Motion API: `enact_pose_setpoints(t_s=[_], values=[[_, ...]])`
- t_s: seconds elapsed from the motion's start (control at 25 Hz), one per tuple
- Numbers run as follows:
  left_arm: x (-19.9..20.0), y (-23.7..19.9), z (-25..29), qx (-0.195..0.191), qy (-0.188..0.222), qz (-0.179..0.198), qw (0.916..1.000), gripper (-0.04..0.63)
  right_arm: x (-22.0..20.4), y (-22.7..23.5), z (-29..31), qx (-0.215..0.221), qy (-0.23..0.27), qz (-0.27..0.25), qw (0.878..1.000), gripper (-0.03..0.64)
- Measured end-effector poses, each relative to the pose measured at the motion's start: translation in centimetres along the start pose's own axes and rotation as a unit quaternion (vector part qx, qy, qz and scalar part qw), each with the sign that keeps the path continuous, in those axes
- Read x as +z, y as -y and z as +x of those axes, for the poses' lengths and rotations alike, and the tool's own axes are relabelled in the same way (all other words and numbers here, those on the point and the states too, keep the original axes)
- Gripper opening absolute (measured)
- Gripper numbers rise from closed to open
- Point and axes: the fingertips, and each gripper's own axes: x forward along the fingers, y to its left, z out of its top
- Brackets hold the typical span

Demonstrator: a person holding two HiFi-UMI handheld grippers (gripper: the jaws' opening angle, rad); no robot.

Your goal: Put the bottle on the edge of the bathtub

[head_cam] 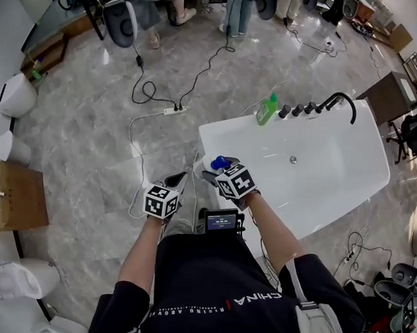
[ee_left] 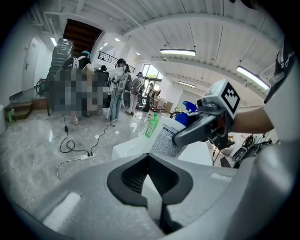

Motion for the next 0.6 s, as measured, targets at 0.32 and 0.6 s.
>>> enact_pose_setpoints(t_s=[0.32, 0.6], values=[[2.1, -1.1, 2.6, -0.017, -0.009, 0.009, 0.9998, 0.009, 1.7, 2.6, 0.1, -0.011, 0.011, 0.017, 1.0, 0.275], [3.7, -2.5, 4.7, -0.032, -0.012, 0.025, 0.9991, 0.009, 2.4, 5.4, 0.8, -0.024, 0.01, 0.026, 0.999, 0.275]])
